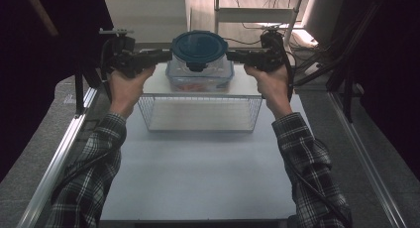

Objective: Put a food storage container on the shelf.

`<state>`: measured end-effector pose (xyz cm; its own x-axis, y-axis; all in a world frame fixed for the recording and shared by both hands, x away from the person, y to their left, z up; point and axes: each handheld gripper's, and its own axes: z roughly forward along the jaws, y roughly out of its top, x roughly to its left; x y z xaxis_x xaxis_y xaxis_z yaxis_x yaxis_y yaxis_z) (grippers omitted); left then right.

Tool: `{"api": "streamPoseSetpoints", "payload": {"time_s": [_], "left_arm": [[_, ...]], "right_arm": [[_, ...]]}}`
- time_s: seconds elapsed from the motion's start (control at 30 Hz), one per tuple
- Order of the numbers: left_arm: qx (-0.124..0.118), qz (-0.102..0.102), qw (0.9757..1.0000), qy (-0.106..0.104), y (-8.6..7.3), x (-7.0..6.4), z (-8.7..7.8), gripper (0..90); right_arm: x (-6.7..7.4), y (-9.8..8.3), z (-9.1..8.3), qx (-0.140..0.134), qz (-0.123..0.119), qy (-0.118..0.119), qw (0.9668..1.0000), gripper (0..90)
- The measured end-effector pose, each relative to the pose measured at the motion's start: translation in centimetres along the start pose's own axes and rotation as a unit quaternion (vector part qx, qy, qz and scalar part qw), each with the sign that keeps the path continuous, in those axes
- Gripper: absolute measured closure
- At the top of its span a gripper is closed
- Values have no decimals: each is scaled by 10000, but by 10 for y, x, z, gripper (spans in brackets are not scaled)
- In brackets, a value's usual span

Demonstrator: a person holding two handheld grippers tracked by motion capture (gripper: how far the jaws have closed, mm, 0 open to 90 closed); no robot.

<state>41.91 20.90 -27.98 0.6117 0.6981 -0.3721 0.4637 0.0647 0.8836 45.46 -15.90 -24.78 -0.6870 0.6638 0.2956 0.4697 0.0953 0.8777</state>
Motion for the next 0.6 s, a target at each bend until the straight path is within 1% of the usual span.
{"api": "streamPoseSetpoints", "payload": {"time_s": [0.07, 0.13, 0.17, 0.2, 0.23, 0.27, 0.3, 0.37, 0.4, 0.43, 0.5, 0.6], "left_arm": [[89, 90, 9999, -1, -10, -1, 0, 395], [168, 179, 9997, -57, -21, -2, 1, 334], [221, 204, 9995, -101, -26, -2, 1, 306], [232, 239, 9994, -93, -30, -2, 1, 275], [248, 279, 9992, -108, -36, -2, 1, 266], [285, 296, 9990, -154, -40, -3, 1, 254], [301, 296, 9990, -159, -44, -3, 0, 246], [342, 360, 9986, -181, -52, -6, -1, 234], [385, 396, 9983, -165, -56, -7, -2, 230], [410, 478, 9979, -132, -59, -9, -2, 224], [504, 573, 9970, -130, -66, -12, -2, 213], [576, 669, 9960, -122, -76, -15, -2, 187]], "right_arm": [[-1, -6, -1, 67, -132, 52, 9999, 504], [0, -14, -2, 138, -348, -26, 9993, 442], [0, -18, -2, 160, -422, -38, 9990, 415], [0, -23, -2, 195, -481, -21, 9986, 383], [-1, -26, -2, 224, -492, 0, 9985, 359], [-1, -31, -2, 252, -498, -6, 9984, 326], [0, -35, -2, 278, -514, 0, 9983, 303], [0, -43, -2, 273, -637, -56, 9976, 255], [1, -46, -3, 268, -678, -89, 9973, 232], [1, -49, -3, 249, -721, -81, 9971, 213], [2, -55, -4, 229, -731, -64, 9970, 177], [4, -63, -4, 236, -783, -82, 9966, 143]]}}
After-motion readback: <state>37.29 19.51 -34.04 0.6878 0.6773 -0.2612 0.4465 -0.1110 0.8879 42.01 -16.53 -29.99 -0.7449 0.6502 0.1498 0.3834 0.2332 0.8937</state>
